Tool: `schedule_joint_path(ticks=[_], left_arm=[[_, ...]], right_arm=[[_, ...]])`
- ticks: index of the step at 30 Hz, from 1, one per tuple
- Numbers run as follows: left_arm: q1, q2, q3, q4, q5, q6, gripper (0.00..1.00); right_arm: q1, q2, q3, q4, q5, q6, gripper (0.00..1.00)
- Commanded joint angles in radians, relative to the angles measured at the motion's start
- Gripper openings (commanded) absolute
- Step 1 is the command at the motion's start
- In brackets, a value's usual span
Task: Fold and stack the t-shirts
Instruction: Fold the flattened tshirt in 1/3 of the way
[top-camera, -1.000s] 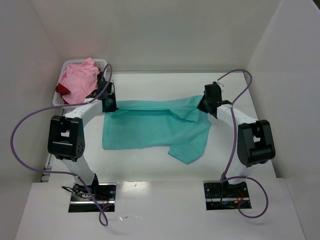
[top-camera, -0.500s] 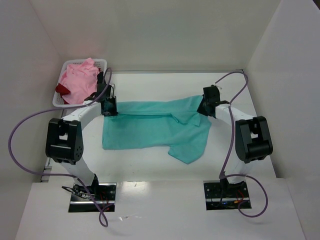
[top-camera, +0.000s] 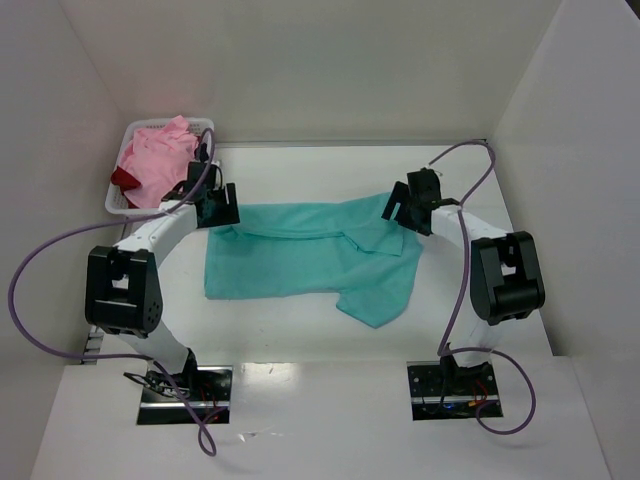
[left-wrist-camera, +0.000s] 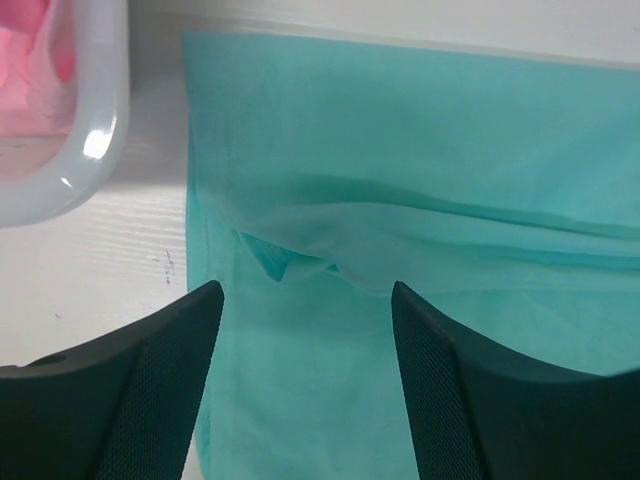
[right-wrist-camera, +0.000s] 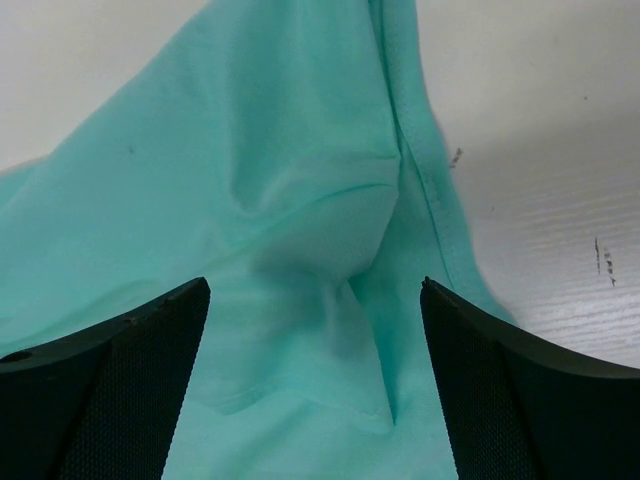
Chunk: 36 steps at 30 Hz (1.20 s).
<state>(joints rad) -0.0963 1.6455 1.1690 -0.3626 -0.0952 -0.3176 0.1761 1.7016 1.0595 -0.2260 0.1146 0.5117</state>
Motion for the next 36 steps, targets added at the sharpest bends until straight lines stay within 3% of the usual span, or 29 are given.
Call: schedule_joint_path(ticks=[1,2,11,15,23,26,29,36], left_arm=[[0.013,0.011,0.043,0.005,-0.026,-0.060,0.76],[0.024,0.020,0.043,0.005,-0.037,-0.075,0.70],[0.070,0.129,0.054,0.070,-0.058,-0.196,0.45],[0.070,0.183,0.077,0.089,-0.058,-0.196,0.46],[0.079,0.267,0.175,0.119,-0.047,-0.196,0.59],[0.079,0.295,0.207,0.119,-0.047,-0.187,0.59],[0.089,0.313,0.225,0.128,-0.047,-0.178,0.53],[0.089,0.313,0.222,0.129,-0.058,-0.178,0.46]], right_arm=[[-0.009,-0.046,0.065,0.022,-0.030,0.002,0.92],[-0.009,-0.046,0.079,0.022,-0.030,0.002,0.93],[-0.009,0.087,0.206,0.056,-0.021,-0.021,0.95],[-0.009,0.157,0.261,0.056,-0.021,-0.030,0.95],[-0.009,0.236,0.321,0.033,0.060,-0.050,0.92],[-0.018,0.263,0.321,0.020,0.100,-0.050,0.86],[-0.029,0.300,0.339,0.020,0.100,-0.050,0.77],[-0.038,0.345,0.421,-0.021,0.103,-0.059,0.76]])
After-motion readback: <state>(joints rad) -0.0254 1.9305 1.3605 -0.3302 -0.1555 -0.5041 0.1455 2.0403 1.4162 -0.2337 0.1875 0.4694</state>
